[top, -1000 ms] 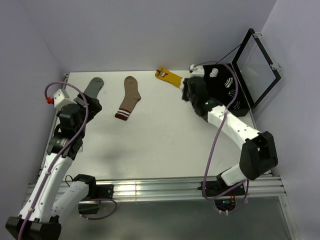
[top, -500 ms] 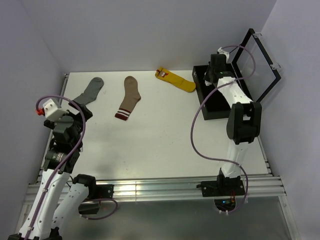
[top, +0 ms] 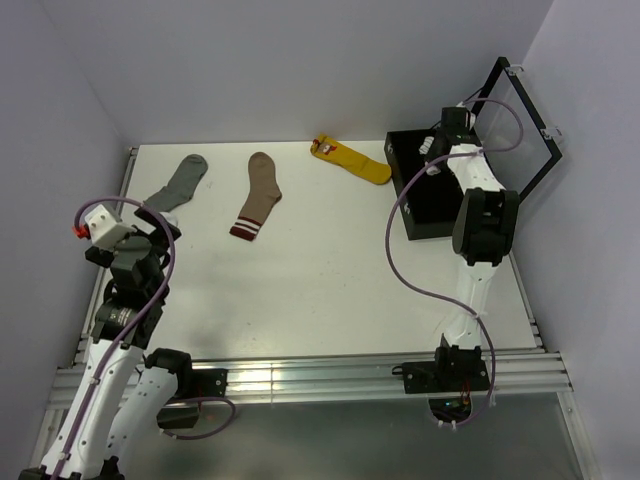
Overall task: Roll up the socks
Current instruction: Place the sock in the storage box.
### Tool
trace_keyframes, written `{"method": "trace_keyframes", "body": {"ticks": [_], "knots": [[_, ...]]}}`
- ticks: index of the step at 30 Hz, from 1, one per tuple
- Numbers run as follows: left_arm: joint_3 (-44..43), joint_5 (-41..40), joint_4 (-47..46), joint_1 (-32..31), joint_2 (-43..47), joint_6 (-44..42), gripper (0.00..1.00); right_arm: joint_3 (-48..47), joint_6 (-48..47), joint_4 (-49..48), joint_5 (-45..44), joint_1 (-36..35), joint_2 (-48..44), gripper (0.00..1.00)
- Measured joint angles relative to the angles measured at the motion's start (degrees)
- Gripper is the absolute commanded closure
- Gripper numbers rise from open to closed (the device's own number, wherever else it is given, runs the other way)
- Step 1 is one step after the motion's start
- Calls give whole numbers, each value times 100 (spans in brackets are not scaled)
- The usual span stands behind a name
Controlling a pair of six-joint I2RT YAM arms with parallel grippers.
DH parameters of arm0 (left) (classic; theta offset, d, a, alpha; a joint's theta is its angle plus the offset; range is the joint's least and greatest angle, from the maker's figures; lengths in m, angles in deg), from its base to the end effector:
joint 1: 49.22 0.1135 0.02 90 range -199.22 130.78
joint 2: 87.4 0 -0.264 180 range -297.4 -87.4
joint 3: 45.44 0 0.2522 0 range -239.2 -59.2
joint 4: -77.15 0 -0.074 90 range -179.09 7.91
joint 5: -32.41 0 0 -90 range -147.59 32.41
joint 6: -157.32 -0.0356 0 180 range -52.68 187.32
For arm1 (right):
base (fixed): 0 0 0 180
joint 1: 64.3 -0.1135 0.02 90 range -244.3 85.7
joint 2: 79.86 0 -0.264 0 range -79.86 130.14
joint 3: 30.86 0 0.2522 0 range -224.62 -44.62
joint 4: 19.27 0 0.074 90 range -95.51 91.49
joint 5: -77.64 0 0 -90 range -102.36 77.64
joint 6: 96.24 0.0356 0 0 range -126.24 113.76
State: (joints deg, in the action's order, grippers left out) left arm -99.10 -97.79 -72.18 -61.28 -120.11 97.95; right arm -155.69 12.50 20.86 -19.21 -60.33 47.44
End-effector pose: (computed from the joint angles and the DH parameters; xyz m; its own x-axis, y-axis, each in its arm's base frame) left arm 0.1350 -0.0053 0.3293 0.0936 -0.4179 -0.9036 -0.4821 0.7751 -0.4084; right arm 0.5109 -0.0397 0.2386 -0.5892 0.3606 -0.7230 0.3650 0.9172 0.1600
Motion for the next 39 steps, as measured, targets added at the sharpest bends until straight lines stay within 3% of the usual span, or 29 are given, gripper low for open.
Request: {"method": "trace_keyframes", "body": {"ticks": [13,39], "knots": [[13,-17,-2,4,-238,-9,2,-549,184,280,341,245,715,100],[15,-175,7,4,-330,-22,2,-680,575,-52,330,372,1056,100]]}}
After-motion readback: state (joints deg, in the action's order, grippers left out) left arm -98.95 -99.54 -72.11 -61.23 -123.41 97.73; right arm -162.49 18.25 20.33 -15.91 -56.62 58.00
